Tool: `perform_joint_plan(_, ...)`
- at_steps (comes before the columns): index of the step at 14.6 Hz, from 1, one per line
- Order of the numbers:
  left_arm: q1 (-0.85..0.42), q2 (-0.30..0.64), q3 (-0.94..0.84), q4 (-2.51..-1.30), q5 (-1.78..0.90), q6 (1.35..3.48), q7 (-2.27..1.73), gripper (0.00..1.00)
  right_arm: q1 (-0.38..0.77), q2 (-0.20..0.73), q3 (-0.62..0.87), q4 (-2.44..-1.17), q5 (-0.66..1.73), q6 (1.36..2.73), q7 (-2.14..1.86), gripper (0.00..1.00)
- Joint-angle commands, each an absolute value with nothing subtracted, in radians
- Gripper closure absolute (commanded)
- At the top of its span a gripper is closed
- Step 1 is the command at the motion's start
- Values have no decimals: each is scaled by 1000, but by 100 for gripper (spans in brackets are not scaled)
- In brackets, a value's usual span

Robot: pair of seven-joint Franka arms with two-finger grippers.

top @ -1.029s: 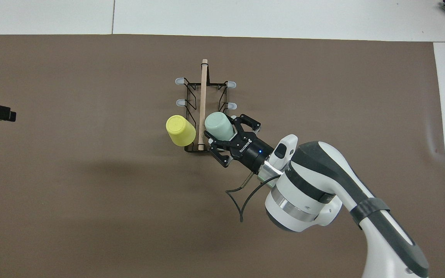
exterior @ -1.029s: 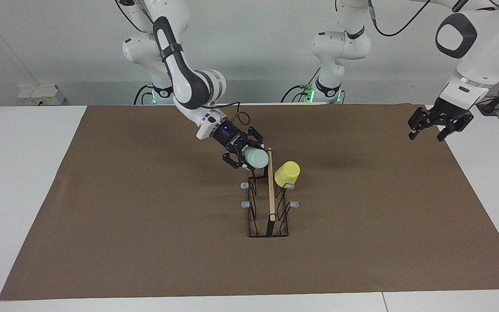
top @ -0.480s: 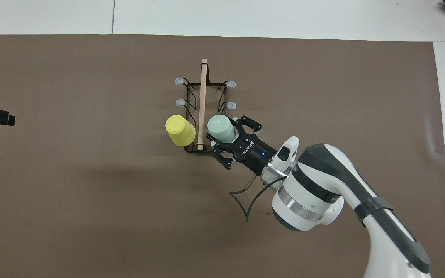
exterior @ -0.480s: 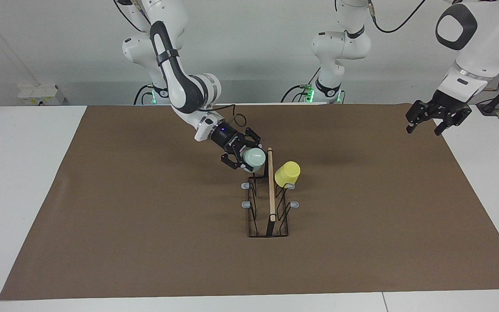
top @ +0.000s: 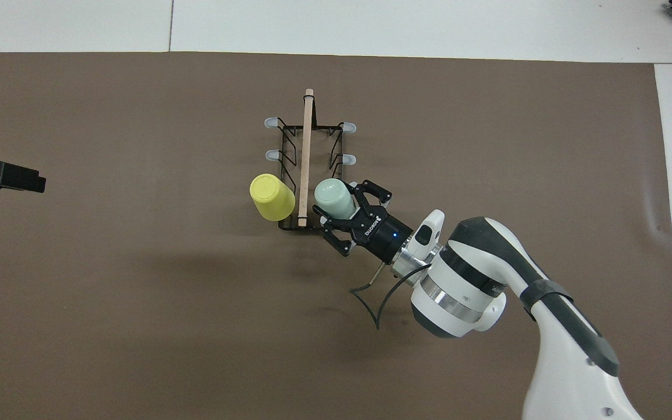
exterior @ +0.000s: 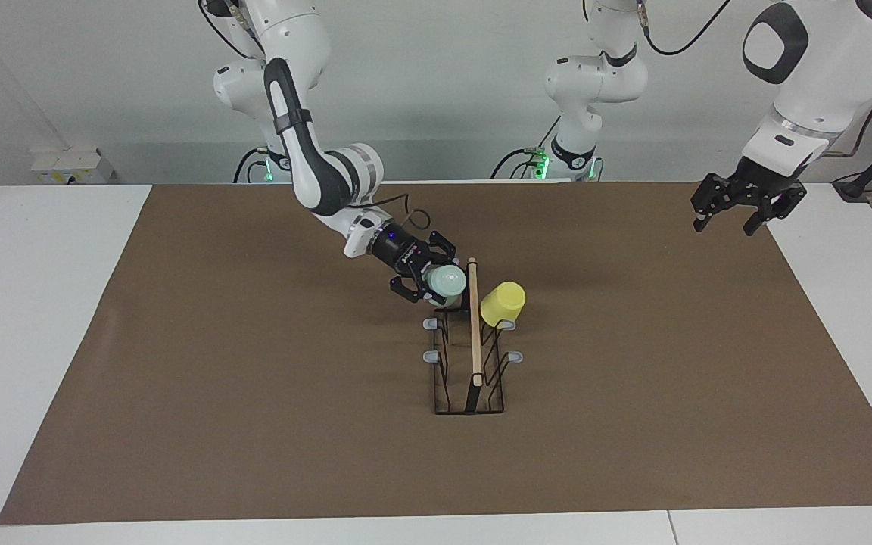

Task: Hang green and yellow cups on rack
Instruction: 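Push the green cup onto the rack peg with the right gripper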

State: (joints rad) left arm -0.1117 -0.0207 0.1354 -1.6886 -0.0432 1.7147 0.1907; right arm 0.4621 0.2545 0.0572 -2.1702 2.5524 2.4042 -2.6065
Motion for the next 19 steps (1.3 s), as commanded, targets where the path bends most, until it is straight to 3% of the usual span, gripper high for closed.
perform_joint_plan(1,-98,-23,120,-1674,-23,1666,176,7,471,259,72,-2157,2625,2454,-2652,21)
perform_joint_plan(2,-98,-23,120,-1674,-23,1667,175,7,472,255,72,-2154,2623,2476,-2651,0)
perform_joint_plan(7,-103,-15,114,-1683,6,1687,124,6,500,226,75,-2059,2583,2664,-2579,0)
perform_joint_plan(10,-103,-14,114,-1681,23,1686,127,6,499,201,97,-2000,2412,2773,-2441,0)
perform_joint_plan(13,-103,-17,109,-1683,29,1680,132,0,492,186,95,-1990,2288,2781,-2349,0)
perform_joint_plan(16,-101,-21,109,-1692,28,1686,126,0,479,176,95,-1971,2154,2778,-2283,0)
perform_joint_plan(19,-84,-23,110,-1692,26,1684,123,0,416,176,94,-1959,1860,2731,-2179,0)
